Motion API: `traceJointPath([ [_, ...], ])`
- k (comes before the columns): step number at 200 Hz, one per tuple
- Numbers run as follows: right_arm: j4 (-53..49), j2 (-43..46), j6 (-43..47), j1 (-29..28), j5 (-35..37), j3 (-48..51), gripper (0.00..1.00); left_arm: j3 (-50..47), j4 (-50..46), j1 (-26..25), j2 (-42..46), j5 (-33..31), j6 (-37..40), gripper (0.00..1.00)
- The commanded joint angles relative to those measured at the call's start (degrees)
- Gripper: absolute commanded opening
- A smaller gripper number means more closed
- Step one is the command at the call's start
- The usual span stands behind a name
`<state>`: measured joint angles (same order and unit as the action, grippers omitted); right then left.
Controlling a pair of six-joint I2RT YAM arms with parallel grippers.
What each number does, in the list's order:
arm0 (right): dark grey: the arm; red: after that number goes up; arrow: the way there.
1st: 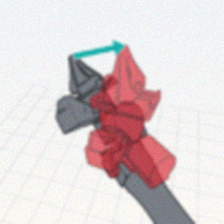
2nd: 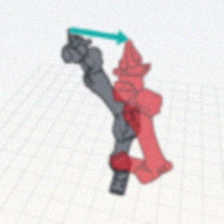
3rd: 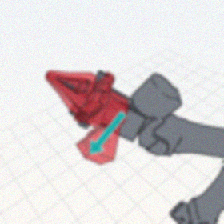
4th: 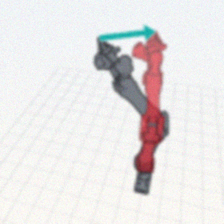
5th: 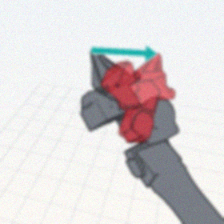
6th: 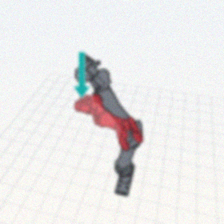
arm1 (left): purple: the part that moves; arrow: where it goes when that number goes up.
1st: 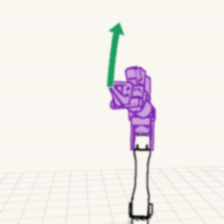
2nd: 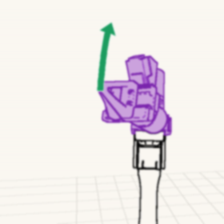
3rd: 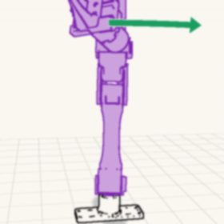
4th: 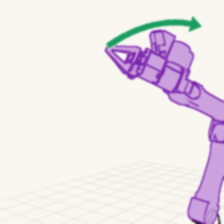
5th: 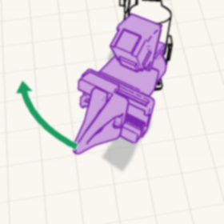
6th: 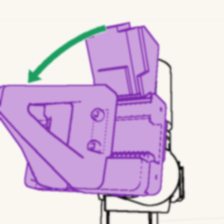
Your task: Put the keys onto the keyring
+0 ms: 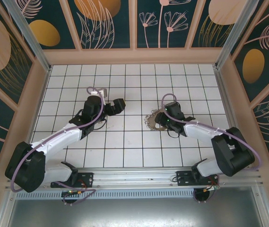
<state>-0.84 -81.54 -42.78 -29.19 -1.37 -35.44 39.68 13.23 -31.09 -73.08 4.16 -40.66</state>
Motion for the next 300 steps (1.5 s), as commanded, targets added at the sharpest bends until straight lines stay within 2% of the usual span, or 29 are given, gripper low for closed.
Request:
traceJointPath([
  [1, 1.3, -2.3, -0.6, -1.5, 0.2, -2.1, 0.52, 2.2, 0.4, -0.3, -0.4, 1.6, 1.6, 0.99],
  [137, 1.4, -11.4, -2.3, -10.4, 1.3, -7.9, 0.52, 2.2, -0.9, -0.3, 3.7, 1.6, 2.9, 0.98],
  [246, -0.9, -21.8, -2.0, -22.1, 1.2, -21.1, 0.51, 4.8, -3.7, -0.3, 7.7, 1.7, 3.6, 0.99],
  [266, -1.8, -20.0, -1.8, -22.4, 2.0, -21.6, 0.52, 5.3, -4.9, -0.3, 8.4, 1.0, 3.9, 0.99],
  [300, -4.6, -11.0, -0.8, -19.9, 5.9, -18.2, 0.54, 5.6, -5.9, -0.3, 8.8, 1.1, 4.2, 0.98],
])
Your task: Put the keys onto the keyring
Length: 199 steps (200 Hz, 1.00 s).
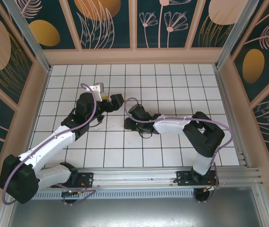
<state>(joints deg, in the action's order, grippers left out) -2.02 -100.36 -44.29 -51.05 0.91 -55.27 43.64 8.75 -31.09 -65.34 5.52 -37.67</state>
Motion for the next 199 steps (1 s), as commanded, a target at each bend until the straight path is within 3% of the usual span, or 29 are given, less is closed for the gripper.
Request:
traceJointPath([
  [1, -3.6, 8.2, 0.8, 2.1, 3.7, 1.8, 0.54, 1.7, -1.5, -0.3, 1.1, -0.2, 1.3, 0.99],
  [35, -5.2, 18.9, 1.6, 9.4, 3.6, 10.2, 0.59, 2.3, -1.8, -0.3, -0.1, -1.5, -1.8, 0.98],
  [74, -3.1, 27.3, 2.5, 19.4, -3.1, 20.4, 0.62, 4.0, -2.2, -1.0, -4.1, -0.6, -2.6, 0.98],
  [96, -1.3, 28.8, 2.9, 24.3, -7.0, 24.3, 0.62, 4.7, 0.0, -2.0, -8.3, 3.2, -2.1, 0.99],
  [145, 2.2, 27.1, 3.8, 26.6, -9.9, 26.3, 0.62, 8.3, 2.5, -8.4, -16.7, 4.1, 2.0, 0.98],
  [199, 6.9, 19.5, 4.6, 27.2, -13.2, 23.4, 0.62, 8.4, 3.6, -9.9, -19.6, 3.7, 2.7, 0.98],
])
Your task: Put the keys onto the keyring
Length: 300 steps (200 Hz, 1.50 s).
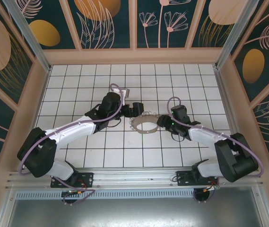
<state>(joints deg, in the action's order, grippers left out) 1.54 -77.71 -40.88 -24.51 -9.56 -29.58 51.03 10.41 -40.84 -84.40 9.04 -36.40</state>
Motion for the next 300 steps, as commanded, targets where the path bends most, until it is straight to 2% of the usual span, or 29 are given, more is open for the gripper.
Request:
traceJointPath([
  [1, 3.4, -3.3, 1.3, 0.7, -2.8, -2.5, 0.62, 1.0, 1.9, -0.1, -0.5, 0.2, 1.4, 0.98],
  [62, 4.7, -9.9, 2.4, 0.8, -5.2, -8.6, 0.6, -3.7, 5.4, -0.2, 0.7, -1.0, -0.8, 0.98],
  [110, 7.2, -14.7, 1.5, 0.8, -7.7, -12.7, 0.59, -4.2, 4.6, -0.2, -0.1, -1.3, -1.6, 0.98],
  [160, 7.7, -19.0, 1.3, 0.9, -9.1, -17.8, 0.59, -3.9, 2.0, -0.4, 0.0, -5.8, -2.2, 0.99],
  [203, 5.8, -14.2, 2.3, 2.7, -7.5, -15.9, 0.59, -3.5, 2.2, -0.4, -0.9, -4.8, 0.5, 0.99],
  [253, 5.6, -7.3, 3.9, 4.6, -7.0, -7.5, 0.58, -3.0, 4.2, -0.5, -1.6, -1.0, 2.0, 0.99],
  [280, 8.6, -5.8, 3.7, 4.8, -8.9, -3.1, 0.51, -3.2, 6.3, -0.4, -2.3, 0.5, 1.3, 0.98],
  [300, 9.9, -5.5, 3.9, 4.8, -9.7, -1.4, 0.4, -3.2, 7.4, -0.5, -3.1, 1.5, 0.8, 0.98],
])
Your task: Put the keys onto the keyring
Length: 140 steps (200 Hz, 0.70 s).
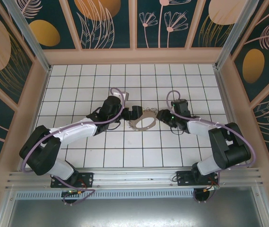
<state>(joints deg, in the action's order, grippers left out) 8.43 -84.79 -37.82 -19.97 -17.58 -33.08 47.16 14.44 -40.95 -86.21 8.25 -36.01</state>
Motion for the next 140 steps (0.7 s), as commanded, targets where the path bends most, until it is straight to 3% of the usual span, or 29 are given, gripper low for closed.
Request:
traceJointPath([
  [1, 3.1, 1.6, 0.8, 0.3, -1.7, 2.1, 0.39, 0.7, 3.4, -0.4, -1.3, 2.3, 0.4, 0.99],
  [46, 6.1, 1.0, 1.4, 0.3, -3.2, 3.0, 0.26, 1.3, 3.8, -0.7, -2.6, 3.0, 0.1, 0.98],
  [140, 9.0, -3.6, 1.3, 0.2, -4.8, 1.5, 0.22, 1.6, 3.4, -0.8, -2.3, 2.9, 0.1, 0.98],
])
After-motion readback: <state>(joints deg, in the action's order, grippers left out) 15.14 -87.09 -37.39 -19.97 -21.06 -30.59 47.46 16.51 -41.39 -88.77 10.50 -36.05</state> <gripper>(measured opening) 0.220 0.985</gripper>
